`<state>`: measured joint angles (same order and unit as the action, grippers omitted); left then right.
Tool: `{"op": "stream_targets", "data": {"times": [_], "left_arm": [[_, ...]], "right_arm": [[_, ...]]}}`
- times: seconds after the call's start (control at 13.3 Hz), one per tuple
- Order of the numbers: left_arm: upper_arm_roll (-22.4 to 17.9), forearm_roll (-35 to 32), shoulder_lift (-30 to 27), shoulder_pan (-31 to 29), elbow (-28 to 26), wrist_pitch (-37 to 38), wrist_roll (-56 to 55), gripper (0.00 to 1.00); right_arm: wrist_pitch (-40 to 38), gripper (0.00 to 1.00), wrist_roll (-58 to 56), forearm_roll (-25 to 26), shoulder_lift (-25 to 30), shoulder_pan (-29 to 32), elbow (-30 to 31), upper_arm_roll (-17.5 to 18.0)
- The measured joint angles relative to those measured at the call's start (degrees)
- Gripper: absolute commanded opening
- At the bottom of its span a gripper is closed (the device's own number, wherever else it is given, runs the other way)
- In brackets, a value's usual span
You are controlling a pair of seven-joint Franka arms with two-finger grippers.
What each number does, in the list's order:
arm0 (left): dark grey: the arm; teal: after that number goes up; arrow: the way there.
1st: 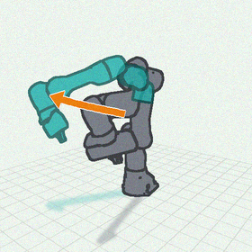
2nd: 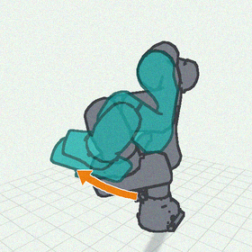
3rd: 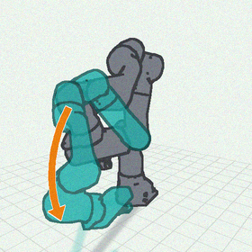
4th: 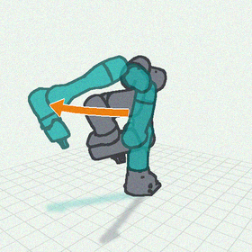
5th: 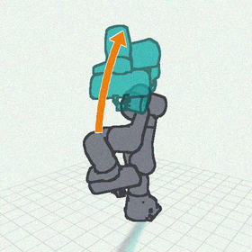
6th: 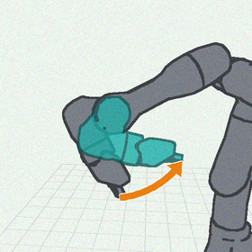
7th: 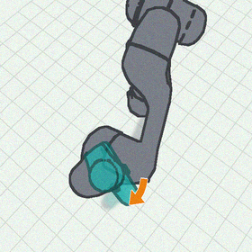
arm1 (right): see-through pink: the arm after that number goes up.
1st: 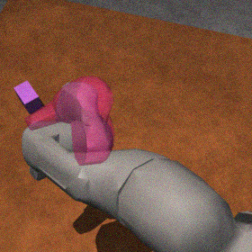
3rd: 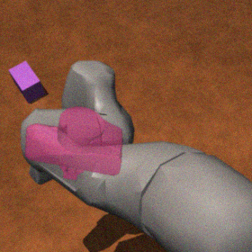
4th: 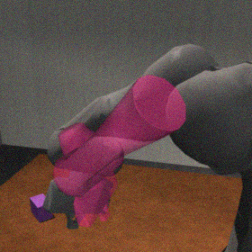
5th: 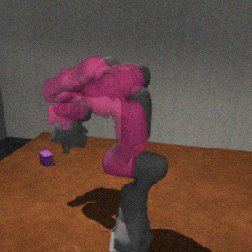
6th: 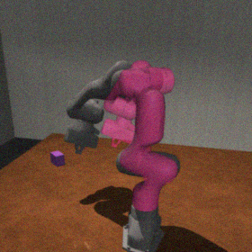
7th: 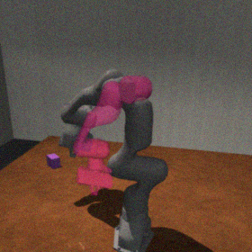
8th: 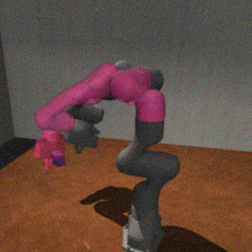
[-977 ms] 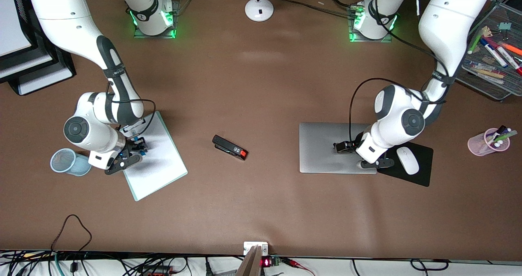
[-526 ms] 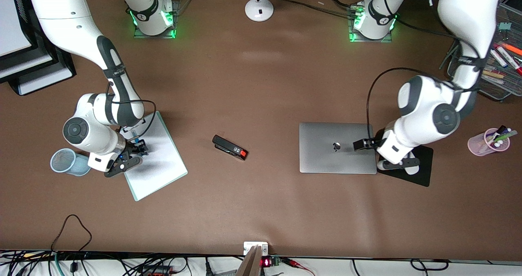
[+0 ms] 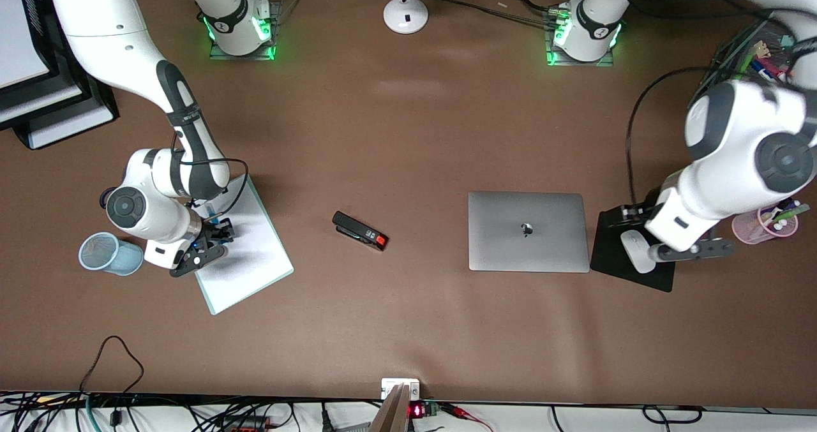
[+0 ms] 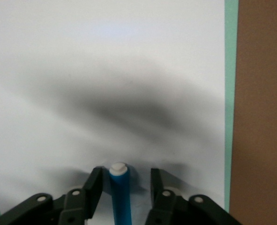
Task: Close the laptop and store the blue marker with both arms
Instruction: 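Grasp the blue marker with the right gripper while the left gripper withdraws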
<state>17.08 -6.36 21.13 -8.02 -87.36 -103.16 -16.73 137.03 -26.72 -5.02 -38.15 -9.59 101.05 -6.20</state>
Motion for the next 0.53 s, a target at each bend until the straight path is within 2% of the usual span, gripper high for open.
{"op": "stream_targets", "data": {"times": [0.3, 0.45, 0.53], "left_arm": [[0.1, -0.3, -2.7, 0.0, 6.5, 7.9, 0.1, 1.00], [0.0, -0.4, -3.0, 0.0, 10.3, 11.7, 0.7, 1.00], [0.0, -0.4, -3.0, 0.0, 11.4, 13.1, 1.8, 1.00]], "right_arm": [[0.0, 0.31, 0.0, -0.1, 0.0, -0.1, -0.1, 0.0], [0.0, 0.21, 0.0, -0.1, 0.0, -0.1, -0.1, 0.0], [0.0, 0.13, 0.0, -0.1, 0.0, -0.1, -0.1, 0.0]]}}
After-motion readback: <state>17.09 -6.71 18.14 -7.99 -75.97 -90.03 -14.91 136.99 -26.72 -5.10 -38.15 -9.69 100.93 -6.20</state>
